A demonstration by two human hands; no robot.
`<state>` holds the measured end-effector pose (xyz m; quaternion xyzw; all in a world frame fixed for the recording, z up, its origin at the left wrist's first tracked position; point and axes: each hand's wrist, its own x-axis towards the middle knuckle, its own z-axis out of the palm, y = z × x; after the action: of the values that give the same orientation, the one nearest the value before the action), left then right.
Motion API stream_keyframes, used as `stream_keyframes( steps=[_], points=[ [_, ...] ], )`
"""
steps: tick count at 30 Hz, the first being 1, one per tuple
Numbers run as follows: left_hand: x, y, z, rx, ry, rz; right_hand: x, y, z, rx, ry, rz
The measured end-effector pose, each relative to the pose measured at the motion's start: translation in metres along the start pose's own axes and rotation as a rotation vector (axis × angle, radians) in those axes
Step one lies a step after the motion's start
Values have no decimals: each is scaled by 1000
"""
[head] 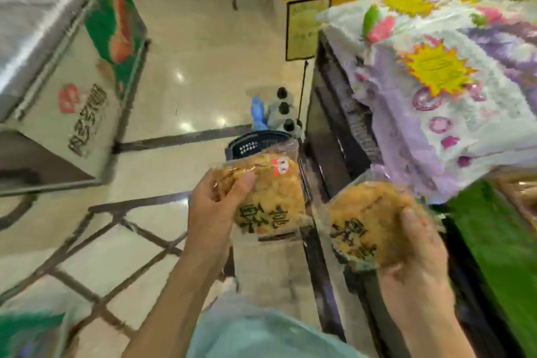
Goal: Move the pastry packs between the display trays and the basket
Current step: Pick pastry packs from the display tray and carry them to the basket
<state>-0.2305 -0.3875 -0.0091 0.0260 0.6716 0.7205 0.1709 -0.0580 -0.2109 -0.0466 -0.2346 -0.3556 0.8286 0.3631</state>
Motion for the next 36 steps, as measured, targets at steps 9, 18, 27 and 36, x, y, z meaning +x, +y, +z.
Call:
stream_keyframes(
  steps=[9, 18, 27, 36],
  points=[
    [104, 4, -225, 18, 239, -95, 32, 178, 190, -444, -273, 456],
    [221, 8, -278, 92, 94, -231, 69, 249, 262, -641, -66, 478],
    [375, -11, -155, 437, -375, -210, 140, 275, 217, -543, 455, 337],
    [478, -74, -15, 716, -840, -223, 181, 319, 159, -476, 907, 295]
  ],
)
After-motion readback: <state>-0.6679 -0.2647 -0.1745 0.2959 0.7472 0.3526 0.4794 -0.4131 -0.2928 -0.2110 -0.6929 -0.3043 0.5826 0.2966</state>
